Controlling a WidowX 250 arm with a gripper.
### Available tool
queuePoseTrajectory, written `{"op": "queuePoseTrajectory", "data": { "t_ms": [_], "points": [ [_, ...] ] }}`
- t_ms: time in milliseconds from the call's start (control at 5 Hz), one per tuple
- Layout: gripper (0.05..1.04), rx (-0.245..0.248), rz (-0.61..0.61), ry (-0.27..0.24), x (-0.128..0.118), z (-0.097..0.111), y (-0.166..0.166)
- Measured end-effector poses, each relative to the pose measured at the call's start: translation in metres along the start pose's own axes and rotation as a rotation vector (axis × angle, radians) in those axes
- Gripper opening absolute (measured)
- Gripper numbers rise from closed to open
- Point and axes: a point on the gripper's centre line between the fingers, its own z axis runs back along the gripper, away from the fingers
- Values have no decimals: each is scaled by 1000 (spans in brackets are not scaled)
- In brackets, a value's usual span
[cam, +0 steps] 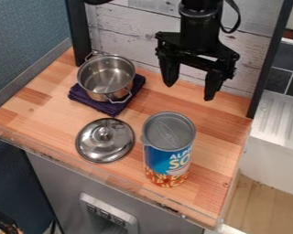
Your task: Moved the silver lid to the right coner of the table
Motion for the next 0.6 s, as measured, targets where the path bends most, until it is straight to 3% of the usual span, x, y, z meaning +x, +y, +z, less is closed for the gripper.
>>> {"op": "queuePoseTrajectory", "data": {
  "t_ms": [200, 600],
  "points": [
    [999, 4, -2, 32, -5, -9, 1],
    [999, 69, 142, -42, -37, 31, 61]
  ]
}}
